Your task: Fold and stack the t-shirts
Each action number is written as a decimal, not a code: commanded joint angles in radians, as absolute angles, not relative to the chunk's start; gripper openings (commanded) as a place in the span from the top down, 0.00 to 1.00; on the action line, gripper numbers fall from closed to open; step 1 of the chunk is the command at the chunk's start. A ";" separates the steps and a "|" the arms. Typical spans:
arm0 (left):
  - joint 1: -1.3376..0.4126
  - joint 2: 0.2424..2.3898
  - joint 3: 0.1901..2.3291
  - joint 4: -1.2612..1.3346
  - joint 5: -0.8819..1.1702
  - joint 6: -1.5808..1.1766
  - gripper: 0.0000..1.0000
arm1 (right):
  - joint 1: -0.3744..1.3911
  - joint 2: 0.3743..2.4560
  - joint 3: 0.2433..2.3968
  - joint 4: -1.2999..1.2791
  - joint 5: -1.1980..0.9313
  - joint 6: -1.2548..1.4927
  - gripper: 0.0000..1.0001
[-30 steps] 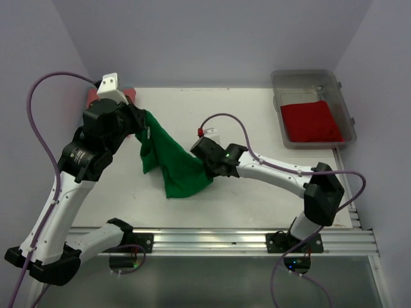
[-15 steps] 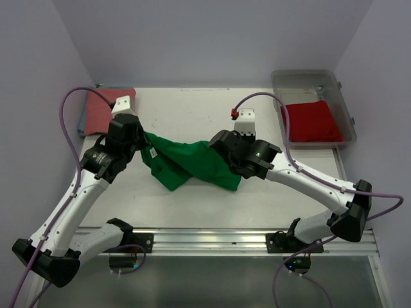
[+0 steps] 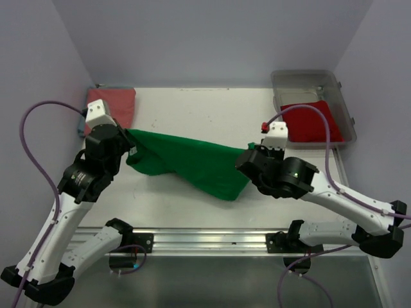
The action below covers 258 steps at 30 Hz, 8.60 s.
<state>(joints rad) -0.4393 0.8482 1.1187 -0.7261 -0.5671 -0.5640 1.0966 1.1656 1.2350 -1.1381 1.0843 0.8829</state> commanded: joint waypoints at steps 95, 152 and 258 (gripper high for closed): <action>-0.195 1.336 0.621 -0.146 -0.198 -0.704 0.14 | 0.595 1.578 1.097 -0.565 0.624 0.560 0.05; -0.195 1.031 0.890 -0.367 -0.077 -0.673 1.00 | 0.403 1.798 1.005 -0.330 0.448 0.667 0.87; -0.278 0.694 0.891 -1.115 0.215 -0.621 1.00 | 0.768 1.166 1.101 -1.210 0.120 0.560 1.00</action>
<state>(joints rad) -0.2718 0.7338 0.7963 -0.9302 0.1627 -0.5919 0.7429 1.2697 1.0969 -1.0668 0.2726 0.5148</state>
